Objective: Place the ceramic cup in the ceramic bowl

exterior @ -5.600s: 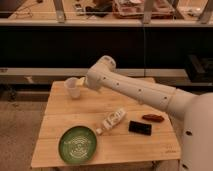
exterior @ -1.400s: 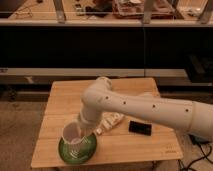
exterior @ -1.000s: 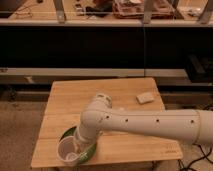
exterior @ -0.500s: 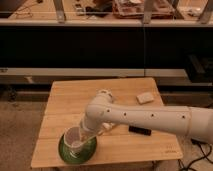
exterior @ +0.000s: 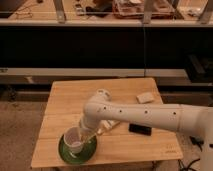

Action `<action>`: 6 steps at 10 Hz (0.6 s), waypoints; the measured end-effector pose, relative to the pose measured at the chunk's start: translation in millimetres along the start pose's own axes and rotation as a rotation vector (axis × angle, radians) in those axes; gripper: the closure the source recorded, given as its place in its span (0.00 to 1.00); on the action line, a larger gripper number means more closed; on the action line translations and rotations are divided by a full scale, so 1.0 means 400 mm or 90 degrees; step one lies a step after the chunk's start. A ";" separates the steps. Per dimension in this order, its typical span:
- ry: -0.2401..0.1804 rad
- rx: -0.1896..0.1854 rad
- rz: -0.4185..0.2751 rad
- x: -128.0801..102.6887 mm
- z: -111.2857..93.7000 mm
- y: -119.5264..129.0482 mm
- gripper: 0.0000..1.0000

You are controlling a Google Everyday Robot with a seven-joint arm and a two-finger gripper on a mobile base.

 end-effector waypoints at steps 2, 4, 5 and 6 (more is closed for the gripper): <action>-0.002 0.000 0.003 0.008 0.005 0.002 0.38; 0.002 0.001 0.003 0.019 0.005 0.000 0.22; 0.005 0.000 0.003 0.023 0.002 0.000 0.20; 0.009 -0.002 0.003 0.028 -0.003 0.000 0.20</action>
